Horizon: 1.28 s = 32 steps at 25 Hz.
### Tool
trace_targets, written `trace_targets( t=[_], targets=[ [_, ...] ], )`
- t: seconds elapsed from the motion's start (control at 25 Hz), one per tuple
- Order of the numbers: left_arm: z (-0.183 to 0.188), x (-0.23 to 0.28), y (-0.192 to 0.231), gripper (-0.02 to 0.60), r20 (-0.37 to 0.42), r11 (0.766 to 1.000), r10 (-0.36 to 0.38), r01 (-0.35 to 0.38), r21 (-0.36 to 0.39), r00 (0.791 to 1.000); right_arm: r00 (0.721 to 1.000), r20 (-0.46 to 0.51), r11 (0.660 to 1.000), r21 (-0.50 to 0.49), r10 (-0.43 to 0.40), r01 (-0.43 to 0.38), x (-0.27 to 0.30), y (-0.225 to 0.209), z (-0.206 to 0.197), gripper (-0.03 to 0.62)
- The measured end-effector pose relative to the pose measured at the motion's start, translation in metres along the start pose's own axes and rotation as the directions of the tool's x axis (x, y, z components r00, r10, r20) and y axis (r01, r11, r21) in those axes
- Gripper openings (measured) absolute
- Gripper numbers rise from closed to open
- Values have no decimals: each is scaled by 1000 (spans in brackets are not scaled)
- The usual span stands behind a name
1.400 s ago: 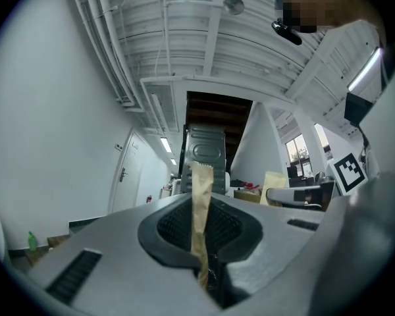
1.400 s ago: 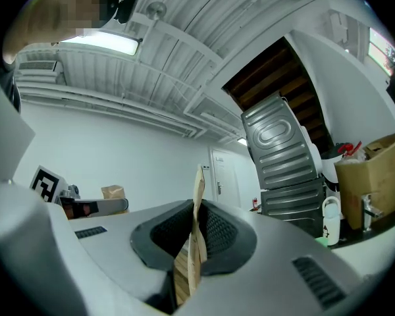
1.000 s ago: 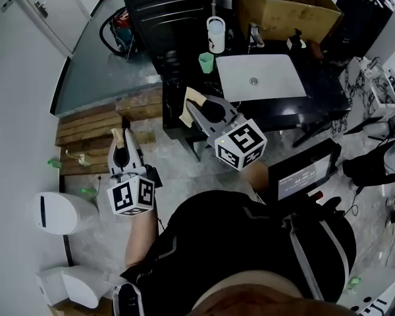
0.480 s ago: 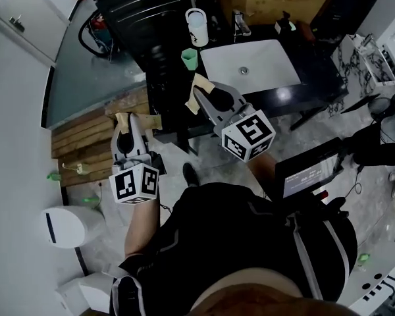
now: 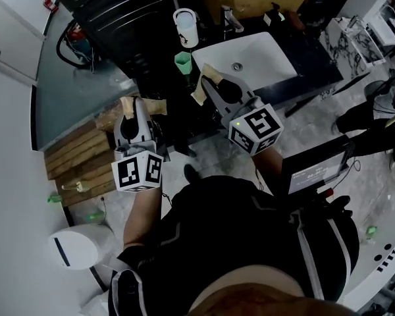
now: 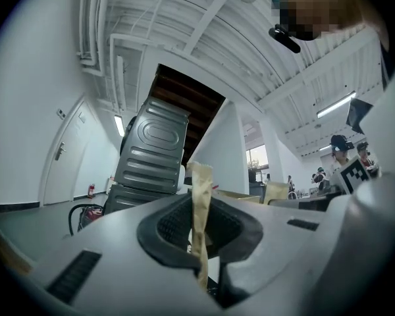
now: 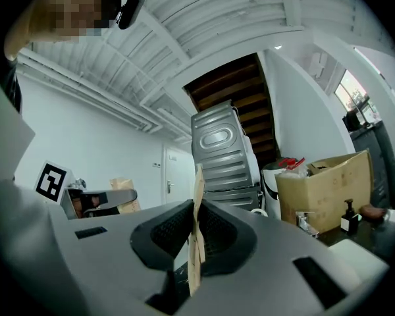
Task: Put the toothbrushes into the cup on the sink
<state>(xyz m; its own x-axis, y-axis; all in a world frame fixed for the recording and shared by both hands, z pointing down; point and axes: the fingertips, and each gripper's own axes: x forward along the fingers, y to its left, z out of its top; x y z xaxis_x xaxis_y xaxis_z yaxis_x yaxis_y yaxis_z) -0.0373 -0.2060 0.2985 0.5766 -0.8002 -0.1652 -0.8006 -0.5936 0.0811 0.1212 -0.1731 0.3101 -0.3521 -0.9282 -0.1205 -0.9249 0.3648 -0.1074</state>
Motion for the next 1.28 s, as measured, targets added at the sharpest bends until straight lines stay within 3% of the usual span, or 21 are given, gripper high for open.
trace_targets(
  t=[0.48, 0.8, 1.04, 1.28],
  targets=[
    [-18, 67, 31, 28, 2, 986, -154, 154, -70, 988, 986, -23, 986, -28, -167, 166, 33, -18, -13, 41],
    [-38, 124, 45, 28, -6, 966, -236, 233, -112, 972, 961, -45, 962, -33, -272, 271, 61, -49, -27, 41],
    [-50, 168, 32, 28, 1, 947, -297, 295, -129, 955, 942, -51, 943, -41, -331, 329, 60, -75, -29, 41],
    [-63, 198, 21, 28, 11, 935, -327, 325, -139, 945, 938, -71, 941, -35, -339, 338, 60, -88, -34, 41]
  ],
)
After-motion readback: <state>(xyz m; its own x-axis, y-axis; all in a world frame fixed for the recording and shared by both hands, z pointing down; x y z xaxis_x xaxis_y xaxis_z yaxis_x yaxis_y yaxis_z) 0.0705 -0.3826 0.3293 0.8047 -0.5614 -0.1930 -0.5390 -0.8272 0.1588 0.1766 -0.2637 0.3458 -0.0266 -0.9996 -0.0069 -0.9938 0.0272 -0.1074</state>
